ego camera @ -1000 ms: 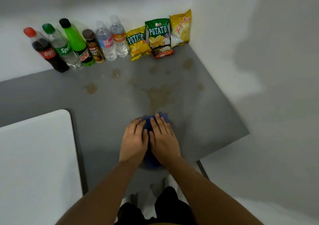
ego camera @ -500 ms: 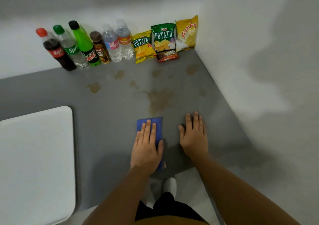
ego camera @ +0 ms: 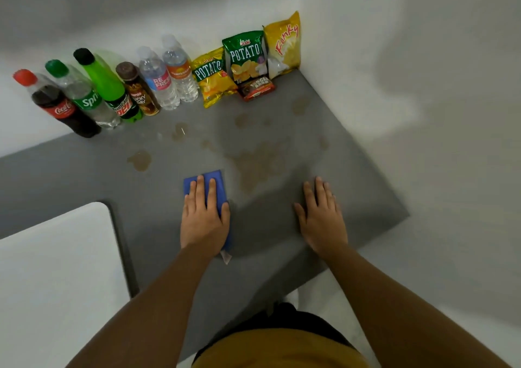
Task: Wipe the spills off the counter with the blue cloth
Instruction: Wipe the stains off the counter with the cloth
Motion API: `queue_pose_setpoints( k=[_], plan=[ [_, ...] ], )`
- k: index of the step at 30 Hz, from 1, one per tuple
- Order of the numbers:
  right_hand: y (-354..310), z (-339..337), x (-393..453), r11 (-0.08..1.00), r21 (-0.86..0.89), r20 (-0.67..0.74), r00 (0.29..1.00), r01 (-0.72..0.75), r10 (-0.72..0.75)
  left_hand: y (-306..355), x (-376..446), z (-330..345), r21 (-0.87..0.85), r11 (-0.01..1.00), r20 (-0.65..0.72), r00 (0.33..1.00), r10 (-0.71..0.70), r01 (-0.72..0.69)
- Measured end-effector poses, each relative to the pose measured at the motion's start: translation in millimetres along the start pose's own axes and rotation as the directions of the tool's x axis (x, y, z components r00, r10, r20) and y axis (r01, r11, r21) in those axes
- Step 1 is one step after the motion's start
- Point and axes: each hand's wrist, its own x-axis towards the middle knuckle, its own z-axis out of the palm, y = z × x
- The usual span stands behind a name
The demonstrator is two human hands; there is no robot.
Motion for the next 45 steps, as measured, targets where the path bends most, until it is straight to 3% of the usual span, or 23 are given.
queue_pose_setpoints(
  k=[6,11,19,26,38,45],
  plan=[
    [0,-14,12,0.996,0.051,0.058,0.996,-0.073,0.07,44,41,2,-0.004,0.993,0.064,0.991,0.117,-0.117],
    [2,-20,12,0.996,0.041,0.043,0.996,-0.074,0.073,75,24,5,-0.038,0.979,0.058,0.978,0.202,-0.2],
    [-4,-32,25,0.999,-0.012,-0.002,0.999,-0.035,0.035,23,-29,11,-0.025,0.986,0.043,0.986,0.163,-0.162],
    [-3,-32,26,0.998,-0.061,-0.028,1.0,-0.014,0.012,-7,5,4,0.003,0.993,0.03,0.992,0.12,-0.12],
    [3,-29,31,0.998,-0.067,-0.093,0.995,0.014,-0.021,44,79,0,0.022,0.999,0.045,0.998,0.041,-0.042],
    [7,-40,42,0.998,-0.058,-0.055,0.998,0.007,-0.01,77,66,8,0.009,0.986,0.097,0.982,0.164,-0.166]
  ],
)
